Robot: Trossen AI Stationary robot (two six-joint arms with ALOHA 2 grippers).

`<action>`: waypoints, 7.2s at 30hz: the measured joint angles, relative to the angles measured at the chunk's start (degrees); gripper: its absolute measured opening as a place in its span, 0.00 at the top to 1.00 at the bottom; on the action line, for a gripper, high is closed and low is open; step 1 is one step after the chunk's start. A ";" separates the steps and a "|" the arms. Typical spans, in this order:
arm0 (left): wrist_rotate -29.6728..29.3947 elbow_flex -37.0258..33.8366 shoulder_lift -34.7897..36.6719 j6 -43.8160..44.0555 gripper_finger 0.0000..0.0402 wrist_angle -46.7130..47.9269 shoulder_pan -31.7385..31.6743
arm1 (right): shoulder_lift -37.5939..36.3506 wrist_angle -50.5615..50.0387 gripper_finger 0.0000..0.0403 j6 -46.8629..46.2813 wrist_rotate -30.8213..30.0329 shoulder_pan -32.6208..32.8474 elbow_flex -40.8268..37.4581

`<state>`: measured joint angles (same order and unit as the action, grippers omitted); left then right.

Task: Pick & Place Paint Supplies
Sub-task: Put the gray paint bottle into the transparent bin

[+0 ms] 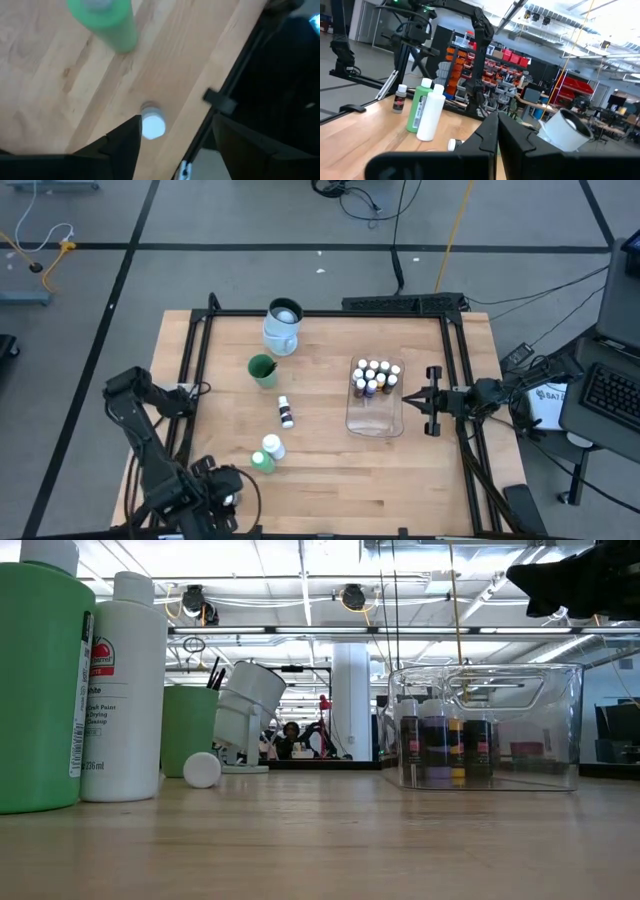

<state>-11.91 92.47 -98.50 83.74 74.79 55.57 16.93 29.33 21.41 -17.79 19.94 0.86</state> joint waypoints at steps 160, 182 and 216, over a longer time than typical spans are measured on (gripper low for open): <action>10.55 41.94 -39.45 -83.05 0.62 -21.55 -63.10 | 0.79 -0.89 0.99 -3.26 0.08 0.04 -0.01; 11.33 41.97 -29.20 -77.50 0.41 -8.43 -60.77 | 0.78 -1.80 0.99 -2.77 0.12 0.04 0.00; -30.27 -75.45 57.19 -85.29 0.96 -100.39 -30.73 | 12.10 -20.01 1.00 -15.13 -7.87 -0.11 14.89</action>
<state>-42.17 17.02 -41.31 -1.55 -25.60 24.84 29.02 9.32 6.28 -25.66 19.84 15.76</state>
